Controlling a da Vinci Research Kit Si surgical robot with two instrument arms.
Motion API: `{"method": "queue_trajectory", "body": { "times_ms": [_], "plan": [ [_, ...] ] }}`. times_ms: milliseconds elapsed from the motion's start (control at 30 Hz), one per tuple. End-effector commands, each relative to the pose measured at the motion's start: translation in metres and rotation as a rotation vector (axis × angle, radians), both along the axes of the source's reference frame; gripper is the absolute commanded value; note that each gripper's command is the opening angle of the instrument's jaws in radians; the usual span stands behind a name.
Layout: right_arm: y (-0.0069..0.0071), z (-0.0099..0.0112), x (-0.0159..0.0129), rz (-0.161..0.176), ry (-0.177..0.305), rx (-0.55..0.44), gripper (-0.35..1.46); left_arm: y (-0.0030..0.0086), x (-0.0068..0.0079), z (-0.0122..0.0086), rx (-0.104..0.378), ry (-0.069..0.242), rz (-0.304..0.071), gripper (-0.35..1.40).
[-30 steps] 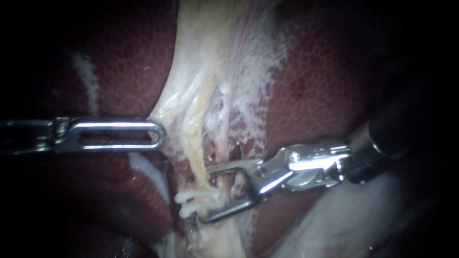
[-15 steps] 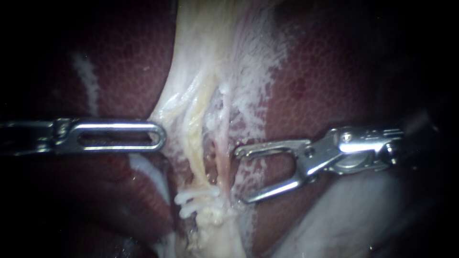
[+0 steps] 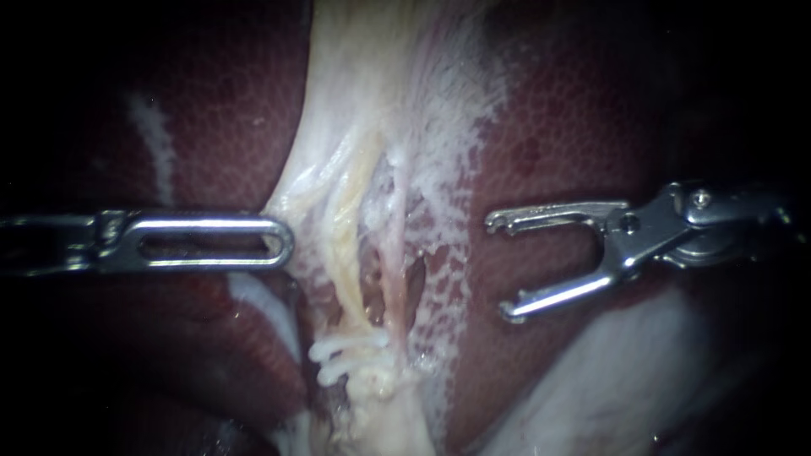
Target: Going back second clip left tube
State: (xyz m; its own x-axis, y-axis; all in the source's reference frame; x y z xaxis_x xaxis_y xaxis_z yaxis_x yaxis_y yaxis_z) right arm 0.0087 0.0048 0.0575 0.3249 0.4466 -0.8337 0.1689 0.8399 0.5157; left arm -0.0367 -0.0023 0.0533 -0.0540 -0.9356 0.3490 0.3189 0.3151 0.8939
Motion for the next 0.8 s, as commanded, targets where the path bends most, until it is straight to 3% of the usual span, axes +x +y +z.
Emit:
{"method": "queue_trajectory", "body": {
  "times_ms": [33, 233, 800],
  "plan": [
    [-0.0001, 0.0, 0.0001, 0.0, 0.0, 0.0, 0.6, 0.0, 0.0, 0.0, 0.0, 0.0, 0.0, -0.35],
    [-0.0001, 0.0, 0.0001, 0.0, 0.004, -0.005, 0.6, -0.0001, -0.0004, 0.0004, -0.002, 0.002, -0.002, -0.35],
    [-0.0004, 0.0001, 0.0005, 0.004, 0.001, -0.008, 0.6, -0.0013, -0.0033, 0.0034, -0.009, 0.001, 0.011, -0.35]
  ]
}}
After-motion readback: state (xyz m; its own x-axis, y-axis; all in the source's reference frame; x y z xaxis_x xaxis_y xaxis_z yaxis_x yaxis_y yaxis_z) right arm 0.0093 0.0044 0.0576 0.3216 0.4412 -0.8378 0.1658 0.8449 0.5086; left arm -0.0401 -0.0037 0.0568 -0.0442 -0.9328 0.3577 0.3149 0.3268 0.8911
